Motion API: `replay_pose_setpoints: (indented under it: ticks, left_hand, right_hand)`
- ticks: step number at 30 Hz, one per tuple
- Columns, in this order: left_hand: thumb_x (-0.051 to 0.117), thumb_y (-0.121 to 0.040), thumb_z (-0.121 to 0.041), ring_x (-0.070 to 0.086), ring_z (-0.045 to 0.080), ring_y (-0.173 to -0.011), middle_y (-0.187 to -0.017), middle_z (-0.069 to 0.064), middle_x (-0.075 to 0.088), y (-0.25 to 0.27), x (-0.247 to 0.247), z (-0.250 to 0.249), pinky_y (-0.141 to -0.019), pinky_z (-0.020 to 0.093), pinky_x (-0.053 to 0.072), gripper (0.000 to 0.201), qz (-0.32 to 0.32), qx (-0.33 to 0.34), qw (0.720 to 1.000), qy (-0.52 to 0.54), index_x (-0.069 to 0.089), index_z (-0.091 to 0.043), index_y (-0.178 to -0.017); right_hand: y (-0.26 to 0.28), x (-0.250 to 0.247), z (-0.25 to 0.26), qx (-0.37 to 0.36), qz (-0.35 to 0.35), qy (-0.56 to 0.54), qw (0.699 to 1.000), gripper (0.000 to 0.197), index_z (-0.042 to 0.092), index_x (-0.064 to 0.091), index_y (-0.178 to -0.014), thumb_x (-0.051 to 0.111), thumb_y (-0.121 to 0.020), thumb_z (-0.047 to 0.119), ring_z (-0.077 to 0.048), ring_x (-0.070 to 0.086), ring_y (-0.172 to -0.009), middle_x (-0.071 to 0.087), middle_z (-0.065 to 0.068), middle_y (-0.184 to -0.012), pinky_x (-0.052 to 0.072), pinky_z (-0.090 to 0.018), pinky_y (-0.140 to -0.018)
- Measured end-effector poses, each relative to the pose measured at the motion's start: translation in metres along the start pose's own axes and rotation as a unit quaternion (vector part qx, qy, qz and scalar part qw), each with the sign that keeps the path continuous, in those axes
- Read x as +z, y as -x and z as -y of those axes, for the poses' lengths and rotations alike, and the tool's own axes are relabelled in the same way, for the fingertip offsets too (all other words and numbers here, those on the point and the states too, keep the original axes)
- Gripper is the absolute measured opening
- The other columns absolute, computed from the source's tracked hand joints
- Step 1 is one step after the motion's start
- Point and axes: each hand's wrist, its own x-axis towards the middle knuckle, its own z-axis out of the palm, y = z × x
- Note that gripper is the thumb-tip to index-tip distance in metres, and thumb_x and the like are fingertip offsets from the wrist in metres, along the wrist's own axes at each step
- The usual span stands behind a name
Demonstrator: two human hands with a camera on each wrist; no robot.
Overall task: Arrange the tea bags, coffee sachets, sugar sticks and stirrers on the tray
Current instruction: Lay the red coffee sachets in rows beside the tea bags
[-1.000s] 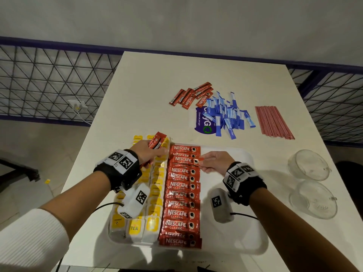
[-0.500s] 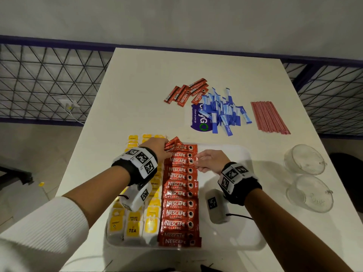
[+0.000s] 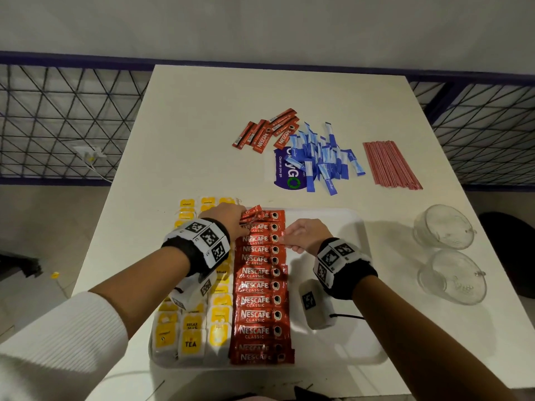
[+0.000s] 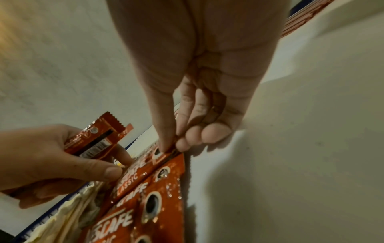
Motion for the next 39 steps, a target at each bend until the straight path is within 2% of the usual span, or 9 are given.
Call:
replay_pose_setpoints:
  ticks: [6,12,20,26,29,32,35,37,39]
  left_hand:
    - [0.062,-0.084,-0.045,0.058,0.019,-0.108,-0.121,-0.002,0.06,0.0,0.004,-0.001,-0.086,0.033,0.046,0.046,0.018,0.005,1.0,-0.019,0.051,-0.025,-0.123]
    - [0.06,-0.085,-0.045,0.055,0.019,-0.113,-0.125,-0.002,0.057,-0.003,0.003,-0.003,-0.088,0.034,0.044,0.046,0.012,0.005,0.999,-0.039,0.049,-0.024,-0.125]
    - [0.059,-0.086,-0.044,0.056,0.02,-0.109,-0.12,0.0,0.058,-0.007,0.001,0.002,-0.086,0.033,0.045,0.042,0.015,0.003,0.999,-0.035,0.051,-0.021,-0.12]
    - [0.059,-0.087,-0.044,0.057,0.021,-0.106,-0.118,0.002,0.059,-0.008,0.003,0.003,-0.086,0.033,0.045,0.04,0.014,0.008,1.0,-0.021,0.052,-0.019,-0.118]
    - [0.058,-0.087,-0.044,0.057,0.02,-0.103,-0.114,0.001,0.06,-0.006,0.001,0.004,-0.082,0.03,0.044,0.039,0.01,0.012,1.0,0.01,0.053,-0.018,-0.115]
    - [0.059,-0.088,-0.04,0.055,0.019,-0.095,-0.107,0.003,0.06,-0.003,-0.002,0.004,-0.076,0.024,0.039,0.037,0.014,0.035,0.996,0.08,0.055,-0.014,-0.113]
    - [0.062,-0.086,-0.037,0.053,0.014,-0.084,-0.093,-0.001,0.059,0.001,-0.005,0.003,-0.073,0.022,0.039,0.028,0.042,0.056,0.988,0.136,0.059,-0.017,-0.106]
    - [0.065,-0.084,-0.035,0.056,0.008,-0.063,-0.076,-0.004,0.062,0.004,-0.007,0.001,-0.06,0.018,0.044,0.013,0.069,0.072,0.978,0.182,0.06,-0.024,-0.088]
    - [0.067,-0.083,-0.031,0.051,0.002,-0.041,-0.057,-0.008,0.059,0.009,-0.009,-0.002,-0.048,0.016,0.042,0.013,0.094,0.095,0.967,0.216,0.058,-0.024,-0.077]
  right_hand:
    - [-0.004,0.001,0.0,0.023,-0.003,0.014,1.0,0.016,0.018,0.058,-0.077,0.074,-0.077,0.022,-0.008,0.054,-0.06,0.063,0.002,-0.069,0.05,-0.024,-0.07]
    - [-0.005,0.001,0.003,0.032,-0.002,0.012,0.999,0.018,0.018,0.056,-0.073,0.072,-0.079,0.025,-0.008,0.051,-0.059,0.062,0.003,-0.066,0.047,-0.021,-0.065]
    - [-0.005,0.003,0.003,0.037,-0.009,-0.008,0.999,0.021,0.018,0.053,-0.076,0.073,-0.077,0.022,-0.011,0.053,-0.062,0.062,0.002,-0.066,0.049,-0.029,-0.077]
    - [-0.003,0.002,0.003,0.04,-0.003,-0.029,0.999,0.022,0.017,0.052,-0.078,0.072,-0.078,0.025,-0.011,0.051,-0.061,0.062,0.0,-0.067,0.045,-0.024,-0.065]
    - [-0.003,0.0,0.002,0.038,-0.004,-0.038,0.999,0.023,0.017,0.052,-0.078,0.072,-0.078,0.028,-0.011,0.052,-0.061,0.062,0.0,-0.069,0.044,-0.022,-0.06]
    - [0.002,-0.004,0.006,0.008,-0.01,-0.048,0.999,0.023,0.016,0.054,-0.083,0.071,-0.079,0.031,-0.011,0.053,-0.061,0.061,0.0,-0.069,0.045,-0.022,-0.06]
    - [0.014,-0.009,0.019,-0.056,0.039,-0.111,0.992,0.026,0.018,0.055,-0.094,0.072,-0.078,0.028,-0.011,0.053,-0.058,0.061,-0.001,-0.07,0.045,-0.024,-0.061]
    - [0.023,-0.011,0.03,-0.091,0.068,-0.134,0.984,0.033,0.018,0.055,-0.102,0.072,-0.077,0.029,-0.01,0.054,-0.058,0.063,-0.002,-0.075,0.047,-0.022,-0.061]
    - [0.028,-0.011,0.042,-0.112,0.076,-0.129,0.982,0.035,0.016,0.054,-0.105,0.071,-0.078,0.029,-0.01,0.054,-0.057,0.062,-0.002,-0.075,0.047,-0.022,-0.06]
